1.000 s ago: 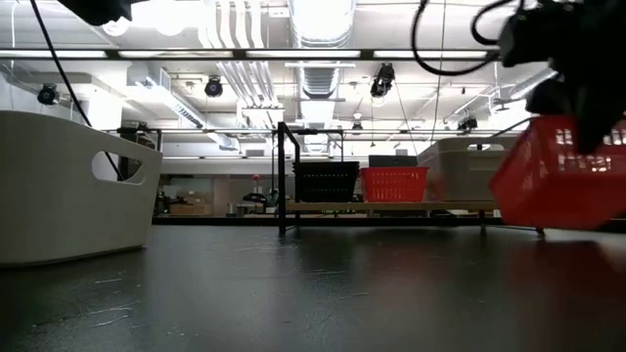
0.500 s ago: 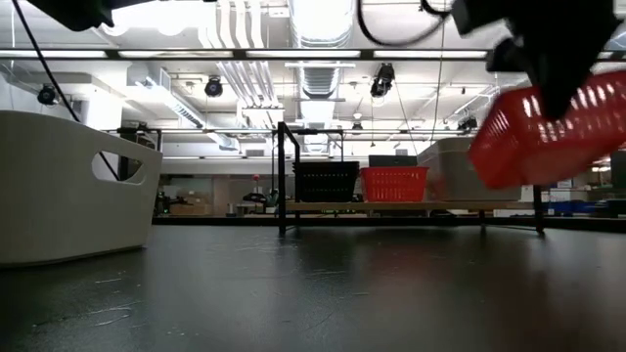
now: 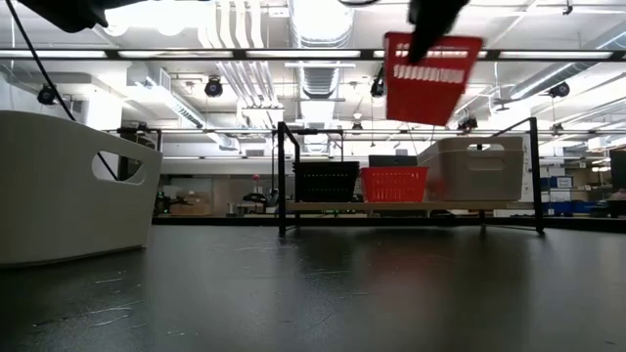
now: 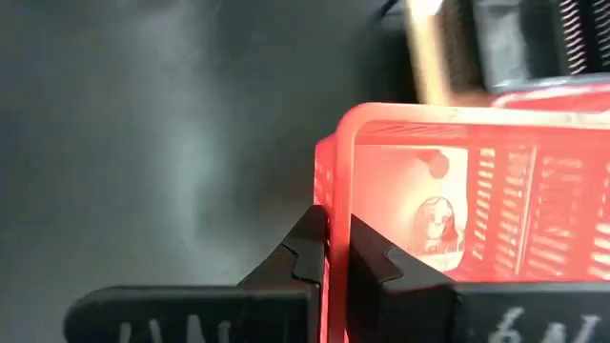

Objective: Stack baskets on shelf by color
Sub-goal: Stack the top red bin into the top of the red bins on the shelf, then adjust the white bin on the table

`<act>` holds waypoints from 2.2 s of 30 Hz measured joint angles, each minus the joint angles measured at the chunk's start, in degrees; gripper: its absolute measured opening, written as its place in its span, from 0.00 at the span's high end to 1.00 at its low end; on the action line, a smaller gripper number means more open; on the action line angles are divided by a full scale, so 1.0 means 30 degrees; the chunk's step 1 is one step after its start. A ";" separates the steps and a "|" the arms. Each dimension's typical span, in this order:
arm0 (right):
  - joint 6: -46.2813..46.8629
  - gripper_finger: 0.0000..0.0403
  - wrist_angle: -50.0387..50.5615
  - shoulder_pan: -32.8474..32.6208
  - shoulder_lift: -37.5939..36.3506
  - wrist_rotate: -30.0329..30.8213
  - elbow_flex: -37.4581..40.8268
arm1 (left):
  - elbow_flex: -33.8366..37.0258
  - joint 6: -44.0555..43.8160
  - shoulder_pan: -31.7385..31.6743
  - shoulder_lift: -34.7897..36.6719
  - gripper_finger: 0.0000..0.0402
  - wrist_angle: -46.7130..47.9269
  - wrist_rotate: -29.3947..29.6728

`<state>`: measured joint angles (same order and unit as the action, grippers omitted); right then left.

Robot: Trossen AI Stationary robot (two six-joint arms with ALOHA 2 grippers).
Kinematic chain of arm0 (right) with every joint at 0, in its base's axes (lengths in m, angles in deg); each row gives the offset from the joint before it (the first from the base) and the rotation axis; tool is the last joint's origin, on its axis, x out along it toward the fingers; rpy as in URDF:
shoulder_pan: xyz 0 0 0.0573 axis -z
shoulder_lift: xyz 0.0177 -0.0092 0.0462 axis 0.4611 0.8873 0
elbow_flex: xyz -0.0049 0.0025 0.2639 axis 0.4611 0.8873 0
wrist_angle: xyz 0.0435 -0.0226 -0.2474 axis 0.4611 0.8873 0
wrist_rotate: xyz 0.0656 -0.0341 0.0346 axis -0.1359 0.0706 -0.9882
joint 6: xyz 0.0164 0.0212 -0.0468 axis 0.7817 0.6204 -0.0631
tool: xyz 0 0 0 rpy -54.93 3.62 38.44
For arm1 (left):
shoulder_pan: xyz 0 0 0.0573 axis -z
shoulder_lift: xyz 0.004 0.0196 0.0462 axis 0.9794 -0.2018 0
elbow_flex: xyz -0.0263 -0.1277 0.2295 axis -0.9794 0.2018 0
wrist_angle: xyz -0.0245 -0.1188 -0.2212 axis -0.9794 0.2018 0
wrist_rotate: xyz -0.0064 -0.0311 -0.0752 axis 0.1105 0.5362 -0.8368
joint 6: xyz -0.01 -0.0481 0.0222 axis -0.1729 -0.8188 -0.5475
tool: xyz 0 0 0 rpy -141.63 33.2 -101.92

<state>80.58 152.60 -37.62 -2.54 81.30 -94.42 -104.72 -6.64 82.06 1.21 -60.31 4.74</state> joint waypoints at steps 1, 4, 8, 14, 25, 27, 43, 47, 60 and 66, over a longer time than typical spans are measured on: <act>-0.0760 0.98 -0.0006 0.0617 0.0066 -0.0019 -0.0229 | 0.0000 0.0000 0.0000 0.0000 0.64 -0.0007 0.0000; -0.3310 0.98 -0.0149 0.2548 0.0211 -0.0145 -0.0629 | 0.0000 0.0006 0.0000 0.0000 0.64 -0.0008 0.0000; -0.5833 0.98 -0.0397 0.5245 0.0544 -0.0576 -0.0651 | 0.0000 0.0007 0.0000 0.0000 0.64 -0.0007 0.0000; -0.9027 0.98 -0.1852 0.8501 0.1756 -0.2483 -0.0651 | 0.0029 0.0022 0.0000 -0.0002 0.64 -0.0015 0.0000; -1.1895 0.98 -0.2027 1.0666 0.4246 -0.2936 -0.0641 | 0.0029 0.0029 0.0000 -0.0004 0.64 -0.0018 0.0000; -1.2202 0.98 -0.2040 1.0801 0.4452 -0.2978 -0.0637 | 0.0029 0.0030 0.0000 0.0000 0.64 -0.0022 0.0000; -1.3732 0.95 -0.0940 1.0902 0.4630 -0.3934 -0.0629 | 0.0022 0.0036 0.0000 -0.0007 0.64 -0.0029 0.0000; -1.3739 0.88 -0.0646 1.0902 0.4630 -0.3934 -0.0629 | -0.0010 0.0036 0.0000 -0.0007 0.64 -0.0048 0.0000; -1.3497 0.70 -0.0363 1.0902 0.4405 -0.3716 -0.1484 | 0.0015 0.0029 0.0000 -0.0007 0.64 -0.0059 0.0000; -1.2018 0.72 0.0030 1.0408 0.3603 -0.4655 -0.1773 | 0.0028 0.0029 0.0000 -0.0007 0.64 -0.0060 0.0000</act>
<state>44.53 152.69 -6.39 8.27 67.34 -99.74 -104.64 -6.56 82.06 1.19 -60.49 4.74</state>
